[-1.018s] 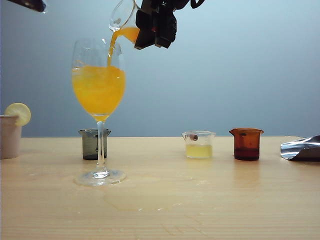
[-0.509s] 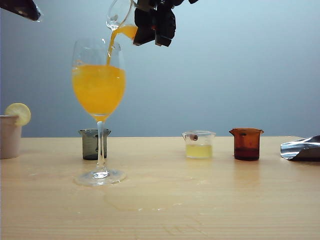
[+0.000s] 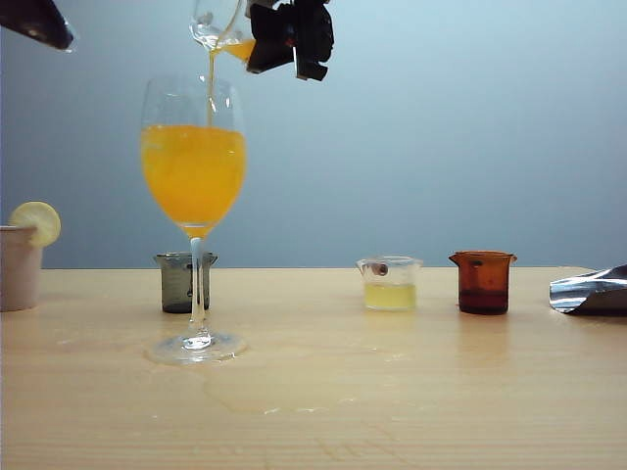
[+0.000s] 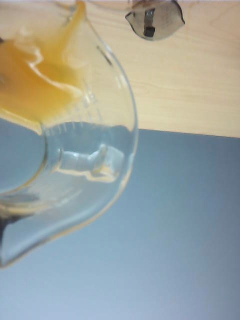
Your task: Pick up the second measuring cup from the left, pour the orange juice inside into the goblet, and finally put the measuring cup back in its original place.
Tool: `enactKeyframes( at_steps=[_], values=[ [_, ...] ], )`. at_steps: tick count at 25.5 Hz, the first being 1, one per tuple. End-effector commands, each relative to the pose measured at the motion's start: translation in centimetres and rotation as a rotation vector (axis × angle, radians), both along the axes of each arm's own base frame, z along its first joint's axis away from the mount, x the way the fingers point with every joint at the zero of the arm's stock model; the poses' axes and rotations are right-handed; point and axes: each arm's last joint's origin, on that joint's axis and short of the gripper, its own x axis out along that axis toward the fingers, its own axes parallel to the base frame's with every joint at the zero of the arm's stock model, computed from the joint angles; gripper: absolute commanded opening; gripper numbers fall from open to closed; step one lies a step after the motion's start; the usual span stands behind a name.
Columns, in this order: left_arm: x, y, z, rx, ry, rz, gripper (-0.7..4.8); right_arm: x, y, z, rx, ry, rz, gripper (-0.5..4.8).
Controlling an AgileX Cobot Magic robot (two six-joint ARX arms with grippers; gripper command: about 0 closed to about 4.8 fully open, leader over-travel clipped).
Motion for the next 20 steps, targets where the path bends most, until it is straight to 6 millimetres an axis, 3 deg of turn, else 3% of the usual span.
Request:
enactKeyframes(
  at_steps=[1,20],
  values=[
    [-0.01,0.01,0.08,0.003,0.002,0.001,-0.05,-0.05,-0.05,0.95,0.039,-0.043,-0.001,1.11],
    [-0.02,0.01,0.01,0.008,0.008,0.0,-0.05,0.0,0.02,1.69,0.003,-0.155,0.017,1.11]
  ],
)
